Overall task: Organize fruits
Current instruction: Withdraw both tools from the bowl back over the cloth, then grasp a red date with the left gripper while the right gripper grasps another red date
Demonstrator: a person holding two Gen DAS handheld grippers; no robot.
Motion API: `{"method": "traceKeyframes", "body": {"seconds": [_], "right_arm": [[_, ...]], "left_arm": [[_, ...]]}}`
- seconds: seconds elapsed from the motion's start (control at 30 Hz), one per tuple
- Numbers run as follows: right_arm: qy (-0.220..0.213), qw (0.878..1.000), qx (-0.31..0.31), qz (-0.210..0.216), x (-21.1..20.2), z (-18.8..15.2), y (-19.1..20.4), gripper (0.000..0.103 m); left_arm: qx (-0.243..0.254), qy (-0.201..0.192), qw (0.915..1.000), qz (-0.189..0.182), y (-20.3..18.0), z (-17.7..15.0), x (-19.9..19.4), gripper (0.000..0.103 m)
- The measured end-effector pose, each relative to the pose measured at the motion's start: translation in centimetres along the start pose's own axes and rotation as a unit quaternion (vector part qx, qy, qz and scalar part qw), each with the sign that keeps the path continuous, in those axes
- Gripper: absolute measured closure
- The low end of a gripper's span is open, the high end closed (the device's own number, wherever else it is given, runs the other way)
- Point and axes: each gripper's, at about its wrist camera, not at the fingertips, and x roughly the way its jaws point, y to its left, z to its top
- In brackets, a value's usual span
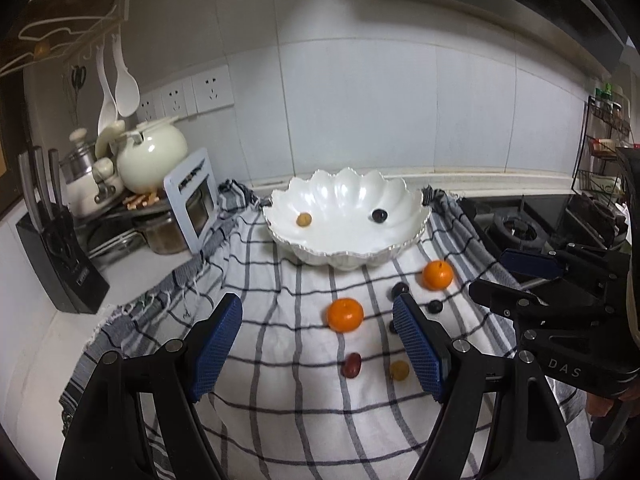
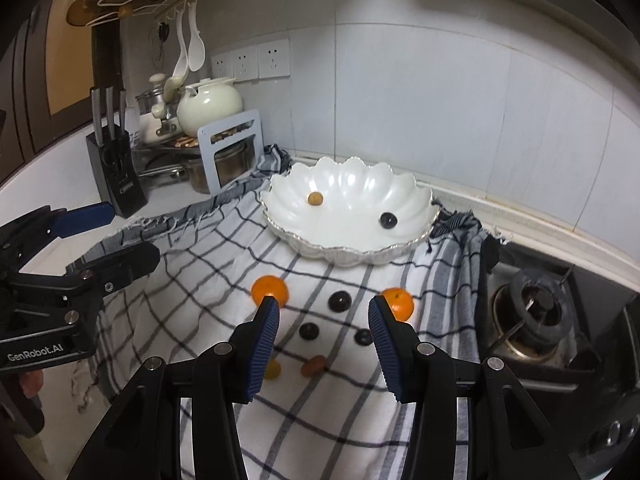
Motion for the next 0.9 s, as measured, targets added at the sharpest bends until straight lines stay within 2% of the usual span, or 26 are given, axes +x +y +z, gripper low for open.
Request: {"method": "traceKeyframes", "body": {"seconds": [0.33,0.9], "right_arm": [[0.044,0.999,0.000,-0.001,2.4,-2.6,0.4,0.055],[0.084,0.996,0.011,0.000,6.8,-5.4,0.5,0.055]], "left_arm": [[0.008,0.031,0.9995,-0.007,0.0,-2.8,2.2,0.026],[0.026,0.076,0.9962,-0.033,-0.7,-6.1,7.1,0.039]]}}
